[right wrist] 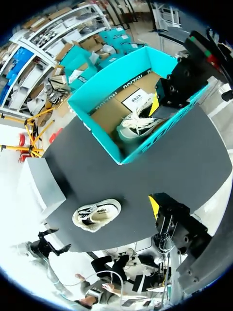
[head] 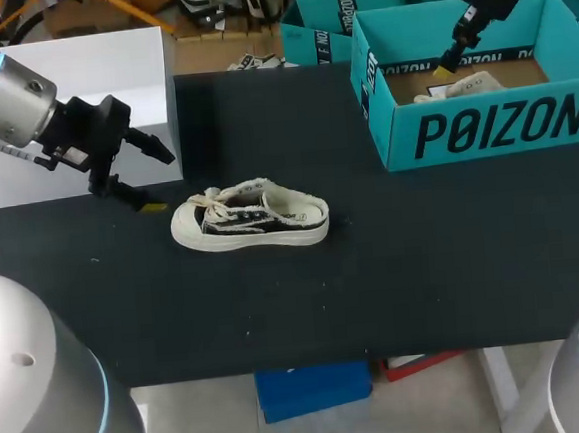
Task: Take the shoe out of the shoebox, open the shoe tongue, remove and reinsert the insole, then place the shoe into the shoebox
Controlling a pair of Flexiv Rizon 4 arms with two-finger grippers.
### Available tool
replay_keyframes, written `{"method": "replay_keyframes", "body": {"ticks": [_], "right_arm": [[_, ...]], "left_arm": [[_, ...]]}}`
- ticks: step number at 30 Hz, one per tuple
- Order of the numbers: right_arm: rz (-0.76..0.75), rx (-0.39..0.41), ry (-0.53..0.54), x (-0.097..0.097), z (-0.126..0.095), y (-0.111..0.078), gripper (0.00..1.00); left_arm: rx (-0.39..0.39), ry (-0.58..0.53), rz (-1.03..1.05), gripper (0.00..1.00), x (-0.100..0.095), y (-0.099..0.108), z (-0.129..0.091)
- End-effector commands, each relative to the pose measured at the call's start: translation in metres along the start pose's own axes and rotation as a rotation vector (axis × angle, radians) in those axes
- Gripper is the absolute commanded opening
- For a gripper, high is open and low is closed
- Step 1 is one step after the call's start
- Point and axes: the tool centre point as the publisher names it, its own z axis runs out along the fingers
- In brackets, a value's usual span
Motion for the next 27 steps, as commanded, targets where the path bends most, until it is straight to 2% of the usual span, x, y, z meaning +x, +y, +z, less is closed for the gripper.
{"method": "replay_keyframes", "body": {"ticks": [1,5,8,9,13,18,21,27], "right_arm": [[-0.123,-0.086,0.017,-0.001,0.001,-0.005,1.0],[-0.123,-0.086,0.017,-0.001,0.001,-0.005,1.0],[-0.257,-0.128,0.008,0.034,-0.001,-0.009,1.0],[-0.289,-0.169,0.0,0.044,-0.002,-0.009,1.0],[-0.358,-0.234,0.015,0.086,0.007,-0.016,1.0],[-0.381,-0.328,0.019,0.123,0.024,-0.018,1.0],[-0.386,-0.371,0.031,0.138,0.041,-0.015,1.0],[-0.384,-0.469,0.051,0.151,0.071,0.001,1.0]], "left_arm": [[0.0,-0.004,0.003,1.0,0.001,0.001,0.001],[0.0,-0.004,0.003,1.0,0.001,0.001,0.001],[0.0,-0.004,0.003,1.0,0.001,0.001,0.001],[0.0,-0.004,0.003,1.0,0.001,0.001,0.001],[0.0,-0.004,0.003,1.0,0.001,0.001,0.001],[0.0,-0.004,0.003,1.0,0.001,0.001,0.001],[0.0,-0.004,0.003,1.0,0.001,0.001,0.001],[0.0,-0.004,0.003,1.0,0.001,0.001,0.001]]}}
